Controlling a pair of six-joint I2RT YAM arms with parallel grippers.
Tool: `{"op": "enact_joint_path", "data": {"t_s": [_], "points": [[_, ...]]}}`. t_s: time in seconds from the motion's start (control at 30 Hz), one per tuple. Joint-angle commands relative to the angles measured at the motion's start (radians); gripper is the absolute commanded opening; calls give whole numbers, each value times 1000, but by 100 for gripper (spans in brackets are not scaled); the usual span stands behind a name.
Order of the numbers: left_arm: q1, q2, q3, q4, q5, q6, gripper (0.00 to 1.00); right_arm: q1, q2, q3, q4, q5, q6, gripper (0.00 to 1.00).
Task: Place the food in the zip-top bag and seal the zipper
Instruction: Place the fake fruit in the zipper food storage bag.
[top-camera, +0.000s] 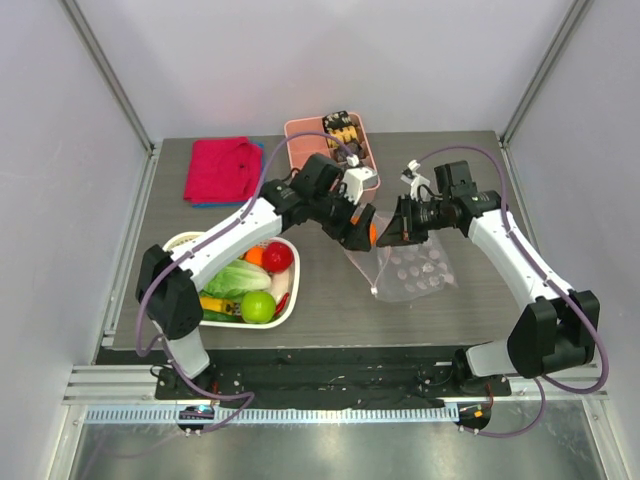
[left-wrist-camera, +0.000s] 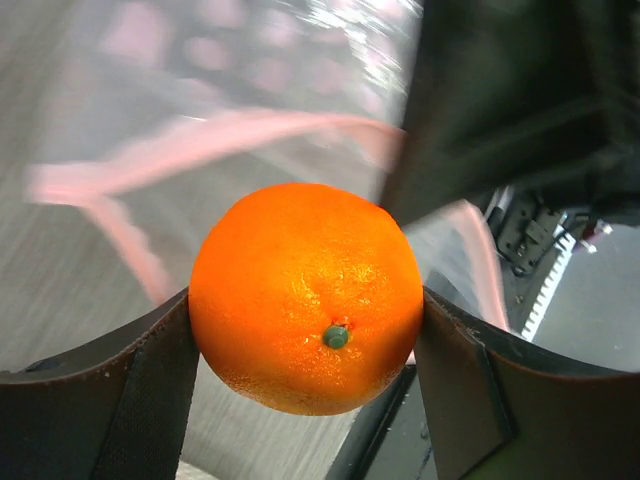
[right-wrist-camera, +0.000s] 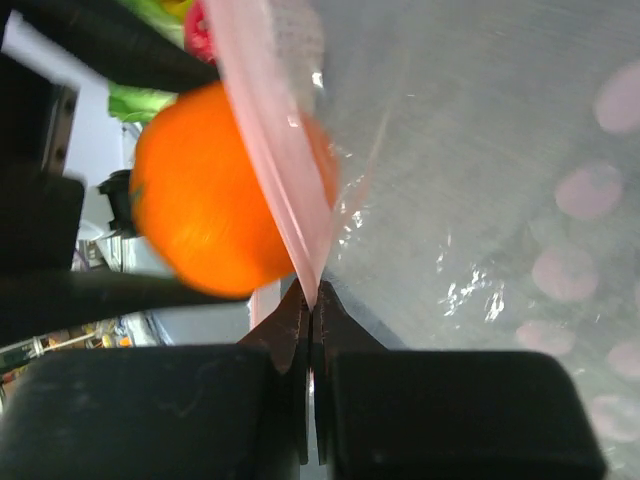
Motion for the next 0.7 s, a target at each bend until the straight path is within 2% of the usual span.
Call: {"op": "enact_joint_path", "data": {"t_s": [0.0,0.13,0.27,0.37,0.47,0.67], "points": [[16,2,77,-60,5,2,80,4,-64,28,30,-84,20,1],[17,-47,49,-52,-33,5,99,1,-59,51,39,-130,41,1],[48,-88,48,-80,3,-12,100,-3,-68,51,41,-130,48,1],[98,-154,-7,-20,58,-56,100,-12,-79,59,41,-127,55,2],[121,-208,-47,9,37,-80,98,-28,-87,88,48,-129,72,1],[121,-188,-23,-40,-3,-104,98,-31,-99,122,84,-142,123,1]]}}
